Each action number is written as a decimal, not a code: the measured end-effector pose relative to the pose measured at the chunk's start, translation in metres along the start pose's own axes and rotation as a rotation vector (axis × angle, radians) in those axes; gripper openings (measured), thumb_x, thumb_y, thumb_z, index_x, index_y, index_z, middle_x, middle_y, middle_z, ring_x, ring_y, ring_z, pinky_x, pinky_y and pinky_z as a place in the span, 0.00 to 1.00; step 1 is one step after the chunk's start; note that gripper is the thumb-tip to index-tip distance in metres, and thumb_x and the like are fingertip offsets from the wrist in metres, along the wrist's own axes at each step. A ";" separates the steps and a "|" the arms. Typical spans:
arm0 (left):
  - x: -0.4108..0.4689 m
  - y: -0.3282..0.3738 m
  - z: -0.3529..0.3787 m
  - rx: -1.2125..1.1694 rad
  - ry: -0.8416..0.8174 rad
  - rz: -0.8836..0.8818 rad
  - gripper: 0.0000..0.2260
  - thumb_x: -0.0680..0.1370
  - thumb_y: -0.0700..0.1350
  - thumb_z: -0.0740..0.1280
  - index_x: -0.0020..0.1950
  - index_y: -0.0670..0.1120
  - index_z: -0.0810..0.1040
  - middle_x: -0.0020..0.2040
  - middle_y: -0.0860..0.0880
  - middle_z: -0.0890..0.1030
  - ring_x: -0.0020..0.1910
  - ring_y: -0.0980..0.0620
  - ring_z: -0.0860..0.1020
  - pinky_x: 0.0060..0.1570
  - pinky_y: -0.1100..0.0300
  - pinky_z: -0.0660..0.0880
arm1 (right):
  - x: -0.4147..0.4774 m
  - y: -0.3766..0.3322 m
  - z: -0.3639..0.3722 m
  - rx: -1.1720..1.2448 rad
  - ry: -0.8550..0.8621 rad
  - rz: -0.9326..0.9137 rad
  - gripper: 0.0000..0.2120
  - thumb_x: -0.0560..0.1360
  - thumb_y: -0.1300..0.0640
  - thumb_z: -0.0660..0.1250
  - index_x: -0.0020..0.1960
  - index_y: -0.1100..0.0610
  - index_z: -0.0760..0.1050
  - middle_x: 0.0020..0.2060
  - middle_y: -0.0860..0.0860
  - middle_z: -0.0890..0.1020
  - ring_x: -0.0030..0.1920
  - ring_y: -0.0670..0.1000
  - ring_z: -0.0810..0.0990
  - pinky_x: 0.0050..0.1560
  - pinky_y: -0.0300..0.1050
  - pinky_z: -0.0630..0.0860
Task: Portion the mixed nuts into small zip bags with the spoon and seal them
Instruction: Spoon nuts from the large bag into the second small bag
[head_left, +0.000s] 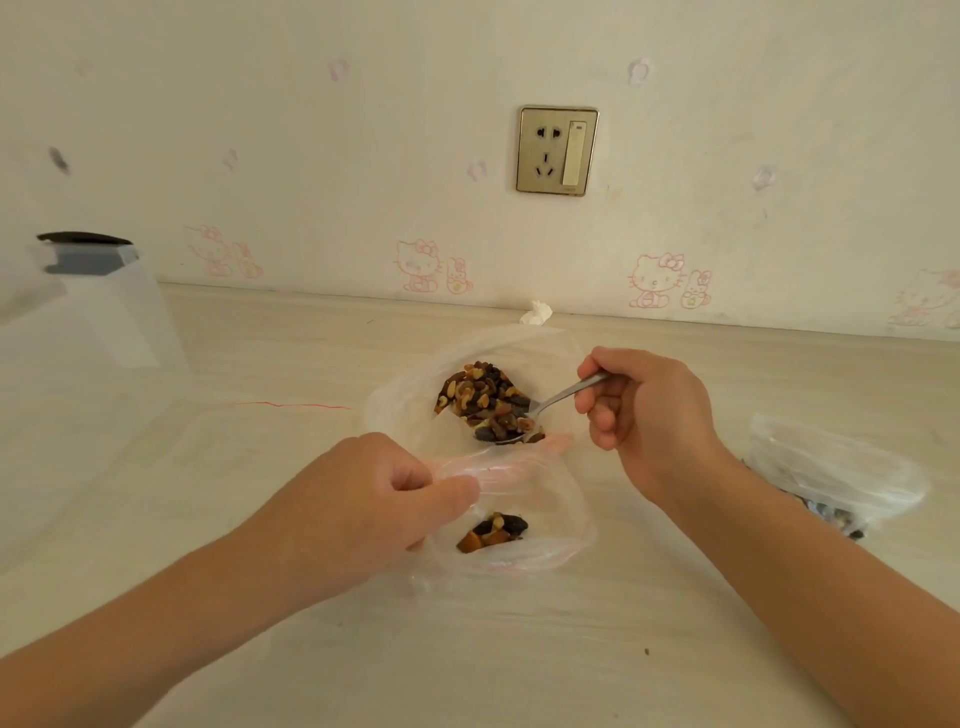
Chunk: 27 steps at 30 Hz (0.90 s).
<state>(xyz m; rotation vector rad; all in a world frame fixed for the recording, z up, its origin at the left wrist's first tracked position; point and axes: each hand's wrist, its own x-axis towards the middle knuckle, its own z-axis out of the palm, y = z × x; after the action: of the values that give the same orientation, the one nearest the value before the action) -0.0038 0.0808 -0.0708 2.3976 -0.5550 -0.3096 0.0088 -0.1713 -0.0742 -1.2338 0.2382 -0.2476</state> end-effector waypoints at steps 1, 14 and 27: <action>0.000 0.000 0.002 -0.018 0.004 0.005 0.28 0.72 0.69 0.62 0.28 0.45 0.71 0.25 0.51 0.72 0.24 0.55 0.65 0.33 0.55 0.67 | -0.001 0.000 0.001 -0.001 -0.014 -0.005 0.16 0.80 0.61 0.62 0.35 0.61 0.78 0.25 0.59 0.77 0.20 0.50 0.68 0.19 0.39 0.64; 0.006 -0.006 0.003 -0.123 0.011 0.017 0.21 0.81 0.50 0.65 0.27 0.49 0.70 0.26 0.51 0.72 0.23 0.56 0.65 0.25 0.66 0.63 | -0.030 -0.008 0.006 -0.345 -0.411 -0.561 0.15 0.80 0.60 0.62 0.37 0.58 0.80 0.26 0.59 0.78 0.21 0.59 0.71 0.21 0.44 0.67; 0.039 -0.024 -0.020 -0.282 0.555 0.205 0.10 0.75 0.59 0.68 0.43 0.53 0.79 0.35 0.55 0.79 0.32 0.58 0.74 0.33 0.69 0.70 | 0.006 -0.009 -0.010 -0.467 -0.015 -0.398 0.14 0.85 0.57 0.62 0.44 0.58 0.81 0.33 0.56 0.84 0.29 0.53 0.78 0.28 0.47 0.77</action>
<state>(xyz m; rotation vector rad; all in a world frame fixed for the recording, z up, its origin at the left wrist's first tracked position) 0.0450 0.0903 -0.0743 2.0078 -0.4526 0.3404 0.0109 -0.1855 -0.0690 -1.7440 0.0318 -0.5486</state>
